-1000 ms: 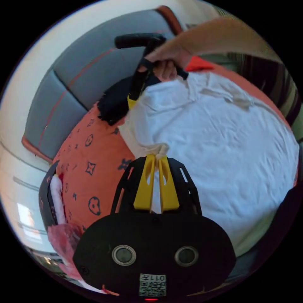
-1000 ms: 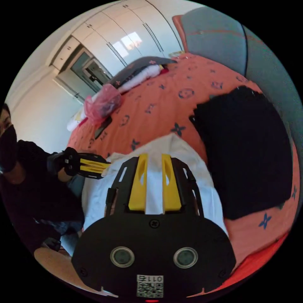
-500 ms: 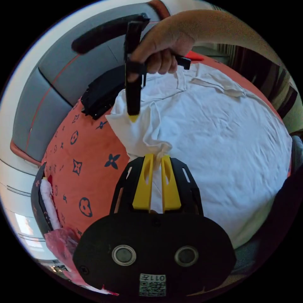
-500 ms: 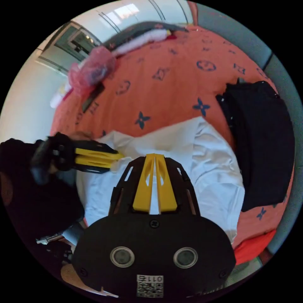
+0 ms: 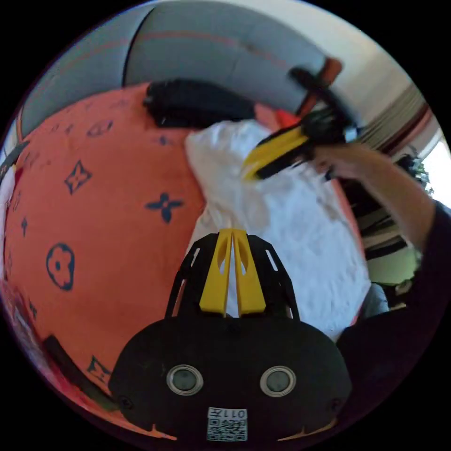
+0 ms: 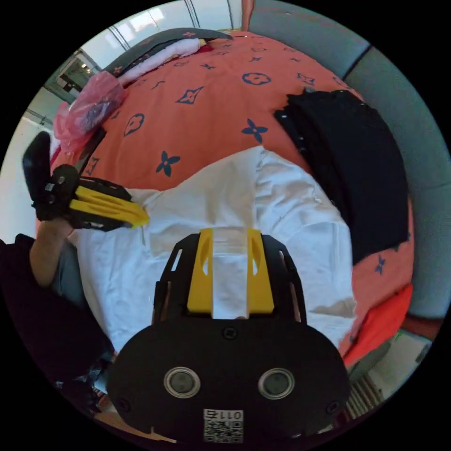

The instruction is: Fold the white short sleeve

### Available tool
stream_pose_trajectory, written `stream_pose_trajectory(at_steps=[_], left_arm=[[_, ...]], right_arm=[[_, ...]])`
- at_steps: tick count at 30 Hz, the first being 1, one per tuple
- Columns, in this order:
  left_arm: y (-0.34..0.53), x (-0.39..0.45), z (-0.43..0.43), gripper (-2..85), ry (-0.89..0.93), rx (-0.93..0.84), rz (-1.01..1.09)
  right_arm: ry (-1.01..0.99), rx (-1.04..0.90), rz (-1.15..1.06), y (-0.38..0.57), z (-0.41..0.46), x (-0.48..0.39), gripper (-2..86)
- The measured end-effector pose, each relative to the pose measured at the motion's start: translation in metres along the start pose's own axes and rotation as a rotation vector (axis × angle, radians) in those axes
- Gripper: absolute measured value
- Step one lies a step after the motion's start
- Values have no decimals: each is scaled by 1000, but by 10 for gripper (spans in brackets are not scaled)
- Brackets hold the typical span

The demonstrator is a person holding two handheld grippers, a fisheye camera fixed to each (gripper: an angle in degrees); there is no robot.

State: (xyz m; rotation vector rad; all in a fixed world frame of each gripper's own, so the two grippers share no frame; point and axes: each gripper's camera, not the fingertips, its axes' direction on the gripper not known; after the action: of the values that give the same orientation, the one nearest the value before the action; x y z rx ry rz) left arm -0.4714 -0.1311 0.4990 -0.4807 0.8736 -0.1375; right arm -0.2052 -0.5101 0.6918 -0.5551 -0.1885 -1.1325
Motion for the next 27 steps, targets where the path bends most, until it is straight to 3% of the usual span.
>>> stream_pose_trajectory(at_steps=[2,6,9,11,15,21,27], left_arm=[[4,-27,-8,4,159,62,-91],[14,-61,-64,14,383,327,-92],[28,-77,-92,38,375,519,-156],[30,-84,-96,82,313,539,-222],[0,-90,-90,168,229,433,-209],[-94,-115,-60,170,203,108,-45],[-133,-142,-22,153,315,24,-154]], right_arm=[[108,-12,89,39,-10,17,78],[51,97,290,169,-41,42,73],[147,84,413,267,-37,50,74],[200,47,510,320,-27,63,76],[5,191,699,418,-13,105,94],[-252,280,780,500,22,176,136],[-372,295,787,563,69,206,113]])
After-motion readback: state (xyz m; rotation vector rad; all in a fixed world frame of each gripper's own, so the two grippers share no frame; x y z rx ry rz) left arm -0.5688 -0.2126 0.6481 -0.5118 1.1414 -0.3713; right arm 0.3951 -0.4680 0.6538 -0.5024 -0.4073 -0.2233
